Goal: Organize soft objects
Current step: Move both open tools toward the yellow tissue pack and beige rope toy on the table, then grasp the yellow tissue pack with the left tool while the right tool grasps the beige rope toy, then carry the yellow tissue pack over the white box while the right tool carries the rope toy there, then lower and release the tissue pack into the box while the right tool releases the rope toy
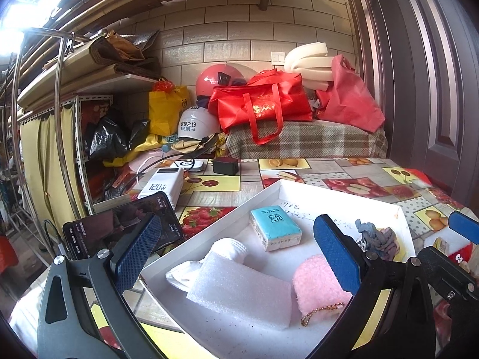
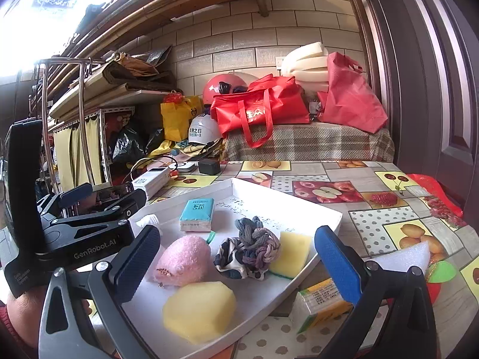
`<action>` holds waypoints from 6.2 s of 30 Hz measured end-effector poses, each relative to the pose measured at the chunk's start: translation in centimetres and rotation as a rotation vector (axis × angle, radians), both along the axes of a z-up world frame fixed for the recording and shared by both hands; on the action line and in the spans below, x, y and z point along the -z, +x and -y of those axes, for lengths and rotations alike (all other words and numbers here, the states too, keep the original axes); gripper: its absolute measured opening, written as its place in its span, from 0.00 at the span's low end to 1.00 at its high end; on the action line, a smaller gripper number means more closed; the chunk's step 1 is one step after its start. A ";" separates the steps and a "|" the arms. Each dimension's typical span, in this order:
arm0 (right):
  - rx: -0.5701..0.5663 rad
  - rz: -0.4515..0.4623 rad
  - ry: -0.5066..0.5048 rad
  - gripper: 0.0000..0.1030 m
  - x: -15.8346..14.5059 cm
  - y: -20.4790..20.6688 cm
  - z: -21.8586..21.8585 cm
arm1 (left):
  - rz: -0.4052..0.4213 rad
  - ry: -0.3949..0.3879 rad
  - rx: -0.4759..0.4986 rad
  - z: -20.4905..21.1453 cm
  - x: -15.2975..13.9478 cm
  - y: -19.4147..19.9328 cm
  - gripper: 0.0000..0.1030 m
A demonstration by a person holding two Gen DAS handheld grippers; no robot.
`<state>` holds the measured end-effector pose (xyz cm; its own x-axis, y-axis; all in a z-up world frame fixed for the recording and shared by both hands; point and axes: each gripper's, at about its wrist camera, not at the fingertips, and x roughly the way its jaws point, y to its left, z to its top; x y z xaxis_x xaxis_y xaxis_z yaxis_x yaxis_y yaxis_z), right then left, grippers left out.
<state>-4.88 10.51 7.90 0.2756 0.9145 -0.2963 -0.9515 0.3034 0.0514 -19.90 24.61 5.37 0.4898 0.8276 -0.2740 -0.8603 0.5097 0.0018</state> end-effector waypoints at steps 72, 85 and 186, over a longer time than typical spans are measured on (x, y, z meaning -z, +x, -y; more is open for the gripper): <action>0.235 -0.346 -0.030 1.00 1.3 16.3 16.0 | -0.322 -0.161 0.625 13.0 1.9 14.6 0.25; 0.031 -0.163 -0.539 0.48 5.3 11.2 6.5 | -0.195 -0.074 0.576 13.5 0.6 10.2 0.25; -0.070 0.074 -0.242 0.46 1.3 3.1 -9.4 | -0.214 -0.124 0.187 -3.6 1.2 3.9 0.27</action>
<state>-1.78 19.89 6.59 0.2435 0.8370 -0.4901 -0.9690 0.2319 -0.0854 -15.96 28.23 4.18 0.5505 0.6822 -0.4812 -0.7383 0.6669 0.1007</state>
